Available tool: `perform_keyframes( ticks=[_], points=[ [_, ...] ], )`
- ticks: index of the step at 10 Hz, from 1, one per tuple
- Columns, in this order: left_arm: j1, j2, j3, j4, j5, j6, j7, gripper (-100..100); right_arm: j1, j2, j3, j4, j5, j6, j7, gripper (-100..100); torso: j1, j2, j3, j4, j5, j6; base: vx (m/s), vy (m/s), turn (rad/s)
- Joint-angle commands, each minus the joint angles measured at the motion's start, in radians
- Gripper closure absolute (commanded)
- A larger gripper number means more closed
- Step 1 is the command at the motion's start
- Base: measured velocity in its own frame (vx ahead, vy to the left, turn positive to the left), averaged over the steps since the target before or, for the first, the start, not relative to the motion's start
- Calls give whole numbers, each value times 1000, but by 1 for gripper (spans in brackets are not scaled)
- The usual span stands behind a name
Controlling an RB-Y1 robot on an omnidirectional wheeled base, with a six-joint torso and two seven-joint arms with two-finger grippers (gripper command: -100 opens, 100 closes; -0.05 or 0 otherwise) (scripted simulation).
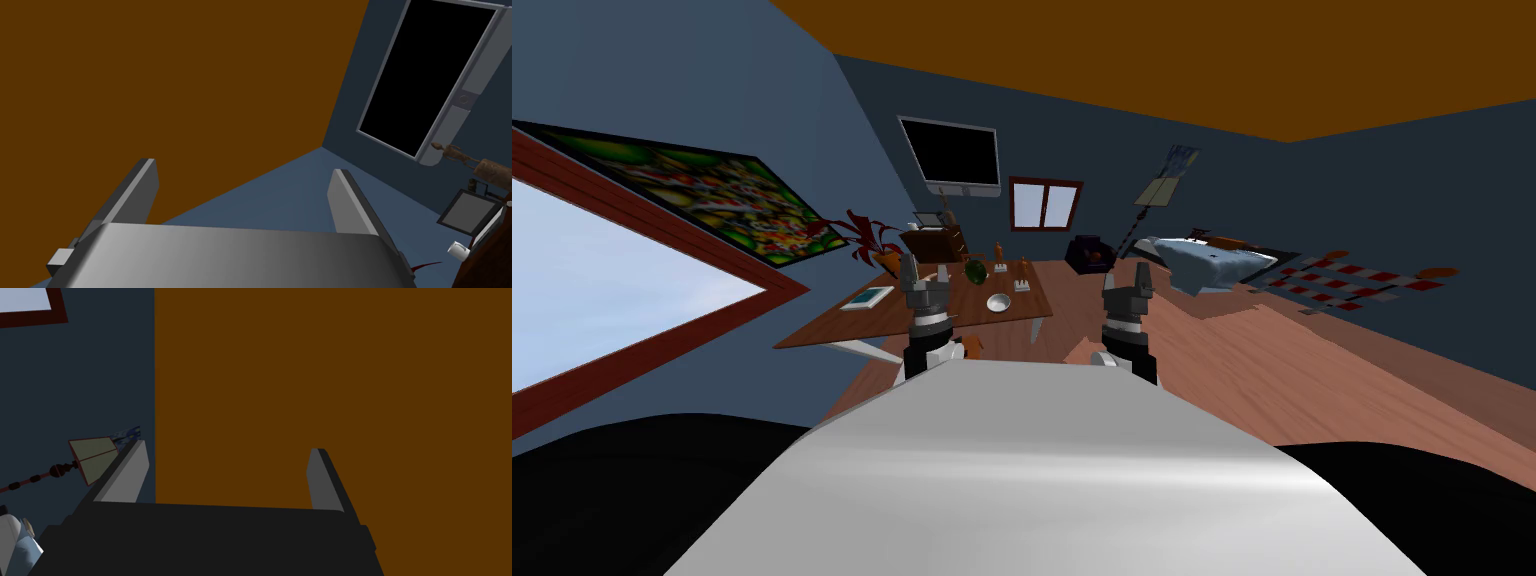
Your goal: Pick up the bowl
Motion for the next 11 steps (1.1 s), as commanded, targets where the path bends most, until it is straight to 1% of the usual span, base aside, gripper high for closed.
perform_keyframes(
  ticks=[1,3,5,6,7,8,9,10,11],
  points=[
    [-13,36,2,10,4,33,-1,-100,0,0,0,0,0,0,0,0,0,0,0,0,0,0,-7,-15,-31],
    [-33,69,5,25,10,82,-2,-100,0,0,0,0,0,0,0,0,-2,1,0,0,0,0,-14,-38,-37],
    [-61,97,9,46,18,144,-5,-100,0,0,0,0,0,0,0,0,-3,0,0,0,-1,0,-8,-52,-52],
    [-61,97,9,46,18,150,-5,-100,0,0,0,0,0,0,0,0,-3,0,0,0,-1,0,-6,-33,-10],
    [-78,109,12,58,23,190,-6,-100,0,0,0,0,0,0,0,0,-2,0,0,0,-1,0,-6,-31,-26],
    [-96,119,15,72,28,212,-8,-100,0,0,0,0,0,0,0,0,-2,0,0,0,0,0,-13,-53,-58],
    [-96,119,15,72,28,233,-8,-100,0,0,0,0,0,0,0,0,-3,0,0,0,-1,0,-8,-39,-26],
    [-115,127,18,87,33,265,-10,-100,0,0,0,0,0,0,0,0,-3,0,0,0,-1,0,-4,-36,-38],
    [-115,127,18,87,33,280,-10,-100,0,0,0,0,0,0,0,0,-2,0,0,0,-1,0,-2,-25,-19]
  ],
)
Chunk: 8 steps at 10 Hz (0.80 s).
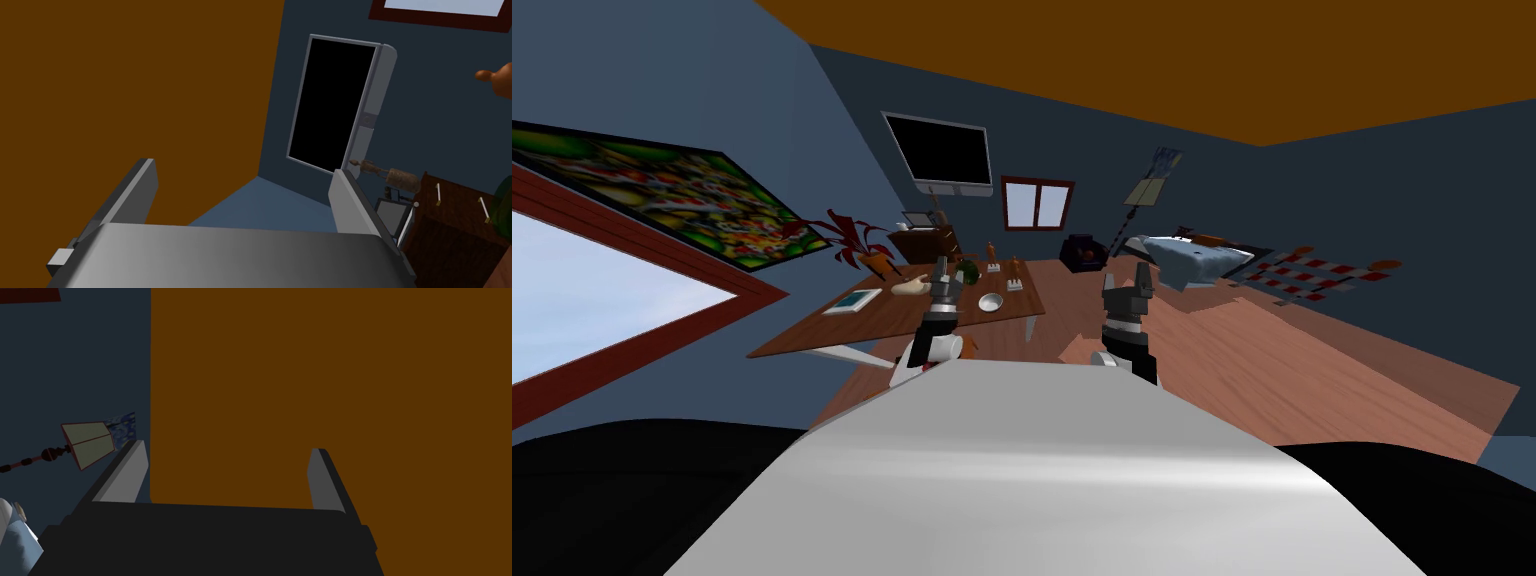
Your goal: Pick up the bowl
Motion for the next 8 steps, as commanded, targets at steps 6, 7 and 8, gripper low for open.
perform_keyframes(
  ticks=[6,7,8],
  points=[
    [-63,21,9,58,16,166,-9,-100,0,0,0,0,0,0,0,0,0,0,0,0,0,0,-4,-32,-31],
    [-87,26,12,78,21,199,-12,-100,0,0,0,0,0,0,0,0,0,0,0,0,0,0,-2,-41,-37],
    [-87,26,12,78,21,223,-12,-100,0,0,0,0,0,0,0,0,-1,0,0,0,0,0,-4,-34,-21]
  ],
)
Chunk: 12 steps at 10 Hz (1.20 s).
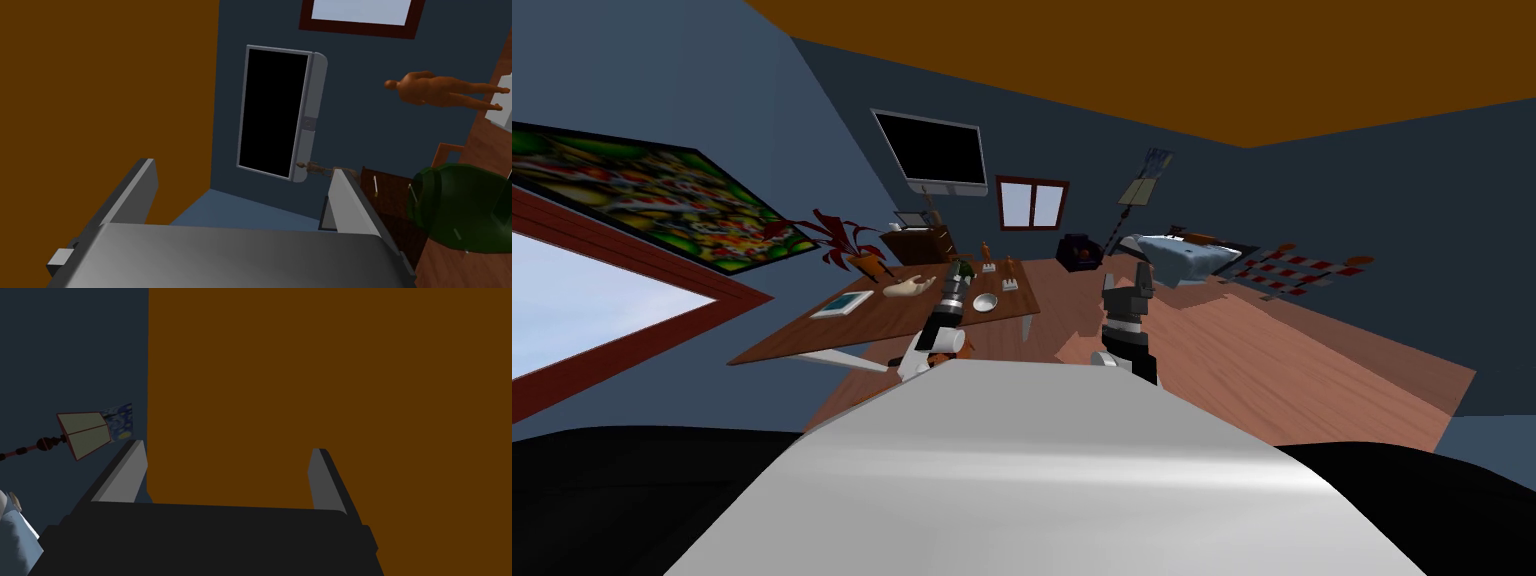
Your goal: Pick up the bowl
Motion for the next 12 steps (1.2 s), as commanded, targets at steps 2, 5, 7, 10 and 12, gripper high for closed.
perform_keyframes(
  ticks=[2,5,7,10,12],
  points=[
    [-25,4,3,18,5,79,-5,-100,0,0,0,0,0,0,0,0,0,0,0,0,0,0,-9,-32,-29],
    [-49,9,7,41,9,142,-9,-100,0,0,0,0,0,0,0,0,1,0,0,0,0,0,-2,-23,-17],
    [-75,13,11,64,14,204,-14,-100,0,0,0,0,0,0,0,0,1,0,0,0,0,0,-1,-20,-29],
    [-100,16,15,88,17,266,-19,-100,0,0,0,0,0,0,0,0,1,0,0,0,0,0,1,-22,-13],
    [-126,19,19,114,20,329,-24,-100,0,0,0,0,0,0,0,0,1,0,0,0,0,0,0,-18,-22]
  ],
)
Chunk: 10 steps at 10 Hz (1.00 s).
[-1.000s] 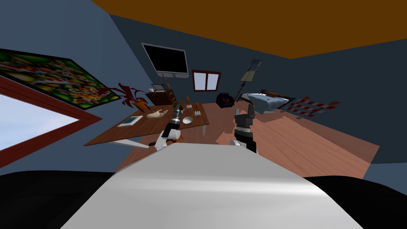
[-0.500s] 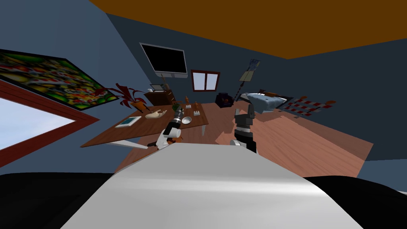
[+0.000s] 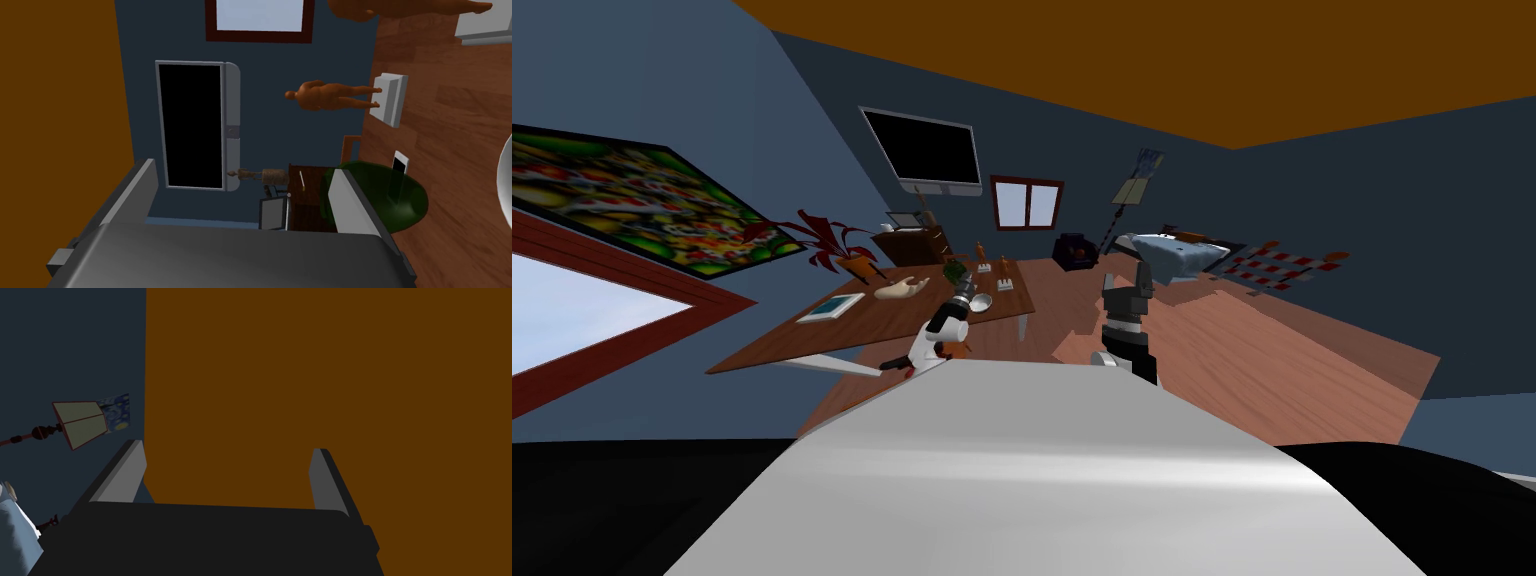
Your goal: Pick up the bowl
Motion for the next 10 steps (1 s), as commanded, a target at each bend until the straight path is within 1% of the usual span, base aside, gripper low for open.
perform_keyframes(
  ticks=[1,2,3,4,5,6,7,8,9,10],
  points=[
    [-31,8,7,36,6,50,-5,-100,0,0,0,0,0,0,0,0,0,0,0,0,0,0,-1,-21,-21],
    [-31,8,7,36,6,74,-5,-100,0,0,0,0,0,0,0,0,0,0,0,0,0,0,3,-19,-12],
    [-31,8,7,36,6,79,-5,-100,0,0,0,0,0,0,0,0,0,0,0,0,0,0,4,-10,4],
    [-57,11,11,63,8,123,-11,-100,0,0,0,0,0,0,0,0,0,0,0,0,0,0,6,-13,-20],
    [-57,11,11,63,8,143,-11,-100,0,0,0,0,0,0,0,0,0,0,0,0,0,0,5,-13,-11],
    [-83,13,15,91,10,173,-18,-100,0,0,0,0,0,0,0,0,0,0,0,0,0,0,7,-15,-14],
    [-83,13,15,91,10,204,-18,-100,0,0,0,0,0,0,0,0,0,-1,0,0,0,0,8,-12,-8],
    [-109,15,20,120,10,231,-25,-100,0,0,0,0,0,0,0,0,0,0,0,0,0,0,10,-11,-6],
    [-109,15,20,120,10,259,-25,-100,0,0,0,0,0,0,0,0,0,-1,0,0,0,0,9,-8,-6],
    [-109,15,20,120,10,268,-25,-100,0,0,0,0,0,0,0,0,1,-1,0,0,0,0,0,0,0]
  ],
)
